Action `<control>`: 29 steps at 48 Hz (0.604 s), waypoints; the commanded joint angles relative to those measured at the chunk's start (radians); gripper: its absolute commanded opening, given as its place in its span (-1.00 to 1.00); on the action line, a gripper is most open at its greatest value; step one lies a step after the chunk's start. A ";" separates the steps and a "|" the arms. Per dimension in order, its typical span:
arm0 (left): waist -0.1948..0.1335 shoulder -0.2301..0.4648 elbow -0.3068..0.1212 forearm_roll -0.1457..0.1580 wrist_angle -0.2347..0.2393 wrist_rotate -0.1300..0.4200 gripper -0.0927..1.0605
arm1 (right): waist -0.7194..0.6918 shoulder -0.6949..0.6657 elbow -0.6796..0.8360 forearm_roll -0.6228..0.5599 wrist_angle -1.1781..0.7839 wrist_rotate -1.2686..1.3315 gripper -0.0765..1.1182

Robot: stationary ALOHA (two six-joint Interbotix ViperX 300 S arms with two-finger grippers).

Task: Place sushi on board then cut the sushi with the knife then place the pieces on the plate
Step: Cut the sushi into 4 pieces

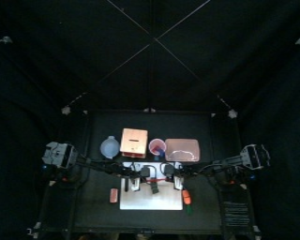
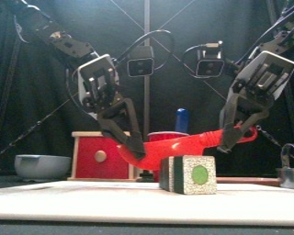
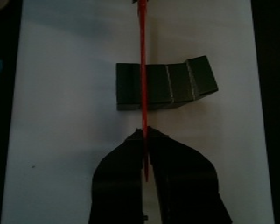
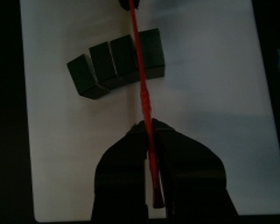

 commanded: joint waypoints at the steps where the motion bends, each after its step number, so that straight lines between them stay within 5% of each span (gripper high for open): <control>1: 0.008 0.000 -0.026 0.021 -0.005 0.000 -0.13 | -0.006 0.003 -0.009 0.005 -0.002 0.003 -0.24; 12: 0.051 0.012 -0.026 0.084 -0.005 0.000 -0.13 | -0.015 0.035 -0.012 0.008 -0.003 0.003 -0.24; 29: 0.091 0.015 -0.026 0.129 -0.005 0.002 -0.13 | -0.057 0.051 -0.009 0.005 -0.002 0.003 -0.24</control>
